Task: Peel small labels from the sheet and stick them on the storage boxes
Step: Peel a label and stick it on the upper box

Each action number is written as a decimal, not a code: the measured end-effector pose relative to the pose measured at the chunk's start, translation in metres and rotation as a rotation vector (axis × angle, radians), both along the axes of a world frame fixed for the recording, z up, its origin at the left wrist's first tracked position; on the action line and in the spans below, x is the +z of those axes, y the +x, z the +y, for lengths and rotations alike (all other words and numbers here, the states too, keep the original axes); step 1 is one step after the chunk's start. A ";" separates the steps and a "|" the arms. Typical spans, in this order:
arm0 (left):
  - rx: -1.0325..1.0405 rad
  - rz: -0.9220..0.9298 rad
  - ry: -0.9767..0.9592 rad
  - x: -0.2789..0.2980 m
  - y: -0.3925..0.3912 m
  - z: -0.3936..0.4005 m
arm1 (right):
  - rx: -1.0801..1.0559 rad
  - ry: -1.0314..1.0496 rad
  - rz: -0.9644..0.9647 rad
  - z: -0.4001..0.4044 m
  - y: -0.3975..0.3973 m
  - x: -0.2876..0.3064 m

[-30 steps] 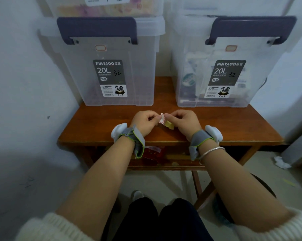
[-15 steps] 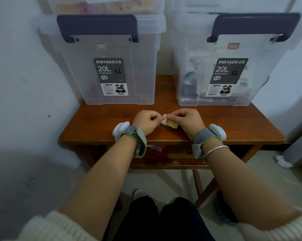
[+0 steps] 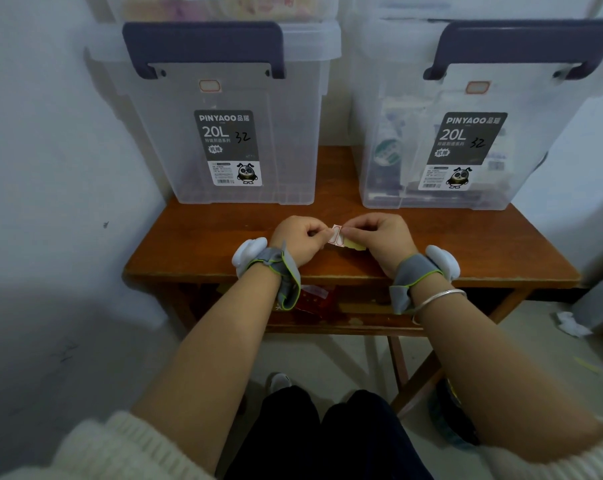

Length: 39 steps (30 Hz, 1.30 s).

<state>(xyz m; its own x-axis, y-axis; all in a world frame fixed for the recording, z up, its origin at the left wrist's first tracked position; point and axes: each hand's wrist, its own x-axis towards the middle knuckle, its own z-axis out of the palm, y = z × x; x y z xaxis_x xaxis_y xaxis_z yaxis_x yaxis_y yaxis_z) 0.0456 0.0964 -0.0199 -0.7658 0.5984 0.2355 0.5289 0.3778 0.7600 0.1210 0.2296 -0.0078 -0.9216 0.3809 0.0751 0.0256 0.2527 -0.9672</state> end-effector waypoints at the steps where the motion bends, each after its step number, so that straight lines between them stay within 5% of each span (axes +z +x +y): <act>1: 0.001 0.001 0.000 0.000 0.000 0.000 | 0.004 -0.002 -0.002 0.000 0.000 0.000; 39: -0.009 0.011 -0.072 0.001 0.000 0.001 | 0.042 -0.024 0.012 -0.002 0.003 0.002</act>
<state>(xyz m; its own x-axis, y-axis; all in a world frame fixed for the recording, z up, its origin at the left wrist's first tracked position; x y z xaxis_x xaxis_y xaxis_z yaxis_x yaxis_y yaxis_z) 0.0453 0.0976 -0.0191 -0.7576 0.6212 0.2005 0.5412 0.4260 0.7250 0.1237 0.2273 -0.0054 -0.9359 0.3436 0.0780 0.0034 0.2302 -0.9731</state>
